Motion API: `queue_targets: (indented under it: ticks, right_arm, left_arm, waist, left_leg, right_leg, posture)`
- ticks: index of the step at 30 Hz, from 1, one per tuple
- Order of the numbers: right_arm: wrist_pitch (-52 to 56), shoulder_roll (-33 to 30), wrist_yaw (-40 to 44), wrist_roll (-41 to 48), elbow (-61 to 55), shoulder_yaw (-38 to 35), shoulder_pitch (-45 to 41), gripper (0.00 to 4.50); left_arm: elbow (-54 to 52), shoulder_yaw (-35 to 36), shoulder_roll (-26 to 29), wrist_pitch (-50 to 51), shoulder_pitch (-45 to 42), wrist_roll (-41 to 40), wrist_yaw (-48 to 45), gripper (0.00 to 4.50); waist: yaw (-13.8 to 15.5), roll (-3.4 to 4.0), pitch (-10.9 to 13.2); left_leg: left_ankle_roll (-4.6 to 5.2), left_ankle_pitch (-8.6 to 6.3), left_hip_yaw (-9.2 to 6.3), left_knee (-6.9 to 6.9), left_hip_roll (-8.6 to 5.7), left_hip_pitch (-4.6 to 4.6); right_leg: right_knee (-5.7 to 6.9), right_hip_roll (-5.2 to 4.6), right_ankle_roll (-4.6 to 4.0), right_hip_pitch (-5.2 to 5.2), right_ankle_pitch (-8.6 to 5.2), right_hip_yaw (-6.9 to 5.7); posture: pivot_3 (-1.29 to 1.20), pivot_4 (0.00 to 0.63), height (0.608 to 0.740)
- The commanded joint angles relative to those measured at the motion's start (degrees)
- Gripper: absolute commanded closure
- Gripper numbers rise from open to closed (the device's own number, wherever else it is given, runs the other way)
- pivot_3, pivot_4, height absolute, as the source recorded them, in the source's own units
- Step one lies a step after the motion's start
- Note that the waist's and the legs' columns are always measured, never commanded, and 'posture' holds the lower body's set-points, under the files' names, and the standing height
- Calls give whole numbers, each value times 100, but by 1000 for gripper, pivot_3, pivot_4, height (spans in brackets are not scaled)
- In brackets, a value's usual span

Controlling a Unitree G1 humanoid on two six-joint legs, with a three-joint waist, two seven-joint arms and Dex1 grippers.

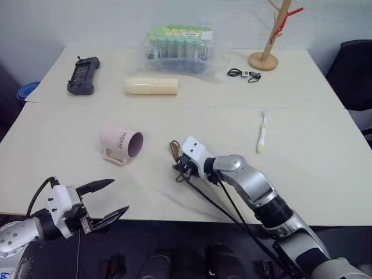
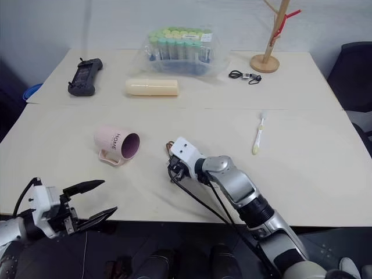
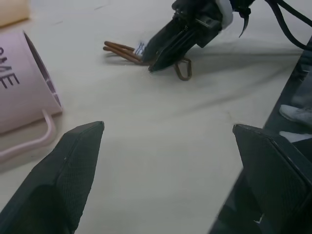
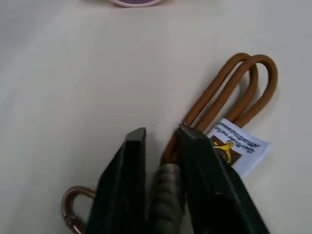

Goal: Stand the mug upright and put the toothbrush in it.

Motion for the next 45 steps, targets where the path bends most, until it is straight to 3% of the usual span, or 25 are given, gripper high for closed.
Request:
queue_targets:
  ticks: [1, 6, 11, 24, 31, 37, 40, 45]
  right_arm:
    - [114, -181, 280, 201, -242, -252, 162, 4456]
    - [-166, -307, 668, 651, -627, -738, 509, 4455]
    - [-162, -341, 527, 857, -974, -1273, 716, 4455]
    - [32, -799, 469, 844, -1222, -1520, 993, 4455]
    - [-808, -1173, 1311, 2050, -1713, -3036, 1320, 4455]
    - [-1211, -2111, 1305, 2001, -941, -4311, 1682, 4455]
    - [-2236, -2860, 1220, 1421, 533, -5206, 2159, 4455]
    - [-3332, -3071, 1434, 1002, 2021, -5208, 2784, 4455]
  left_arm:
    - [4, -106, -31, -112, -170, 79, 34, 0]
    - [207, -311, -40, -138, -477, 165, 0, 0]
    - [376, -505, -48, -178, -694, 188, -85, 0]
    - [744, -918, -97, -306, -1206, 274, -254, 0]
    - [610, -1263, -291, -222, -1474, 216, -242, 0]
    - [530, -1531, -572, -117, -1748, 190, -119, 0]
    - [626, -1776, -762, -124, -1906, 248, -113, 0]
    - [843, -1826, -760, -188, -2040, 305, -215, 0]
  waist:
    - [0, 0, 0]
    - [-2, 0, 0]
    - [-16, 0, 0]
    - [-2, -1, 1]
    - [21, -1, 2]
    - [88, -3, 3]
    - [142, -3, 3]
    - [119, -4, 3]
  left_leg:
    - [0, 0, 0, 0, 0, -1]
    - [0, 0, 0, -3, 1, -5]
    - [0, 0, 13, -4, 3, -12]
    - [-1, 1, 20, -4, 4, -14]
    - [1, 1, 19, -3, 3, -21]
    - [6, 2, 21, 3, -2, -20]
    - [8, 2, 28, 2, -2, -19]
    - [11, 6, 38, 2, 3, -14]
  right_leg:
    - [0, 0, 0, -1, 0, 0]
    - [1, 0, 0, -7, 0, 0]
    - [12, 2, 0, -26, 0, 9]
    - [14, 2, 0, -32, 0, 12]
    - [7, 1, 2, -31, 1, 10]
    - [7, -2, 5, -25, 3, 10]
    - [8, -1, 6, -26, 3, 12]
    - [10, 4, 6, -23, 3, 13]
  posture:
    - [0, 150, 740]
    - [0, 150, 740]
    - [0, 150, 740]
    - [0, 150, 740]
    - [0, 150, 740]
    - [0, 150, 740]
    - [0, 150, 740]
    - [0, 150, 740]
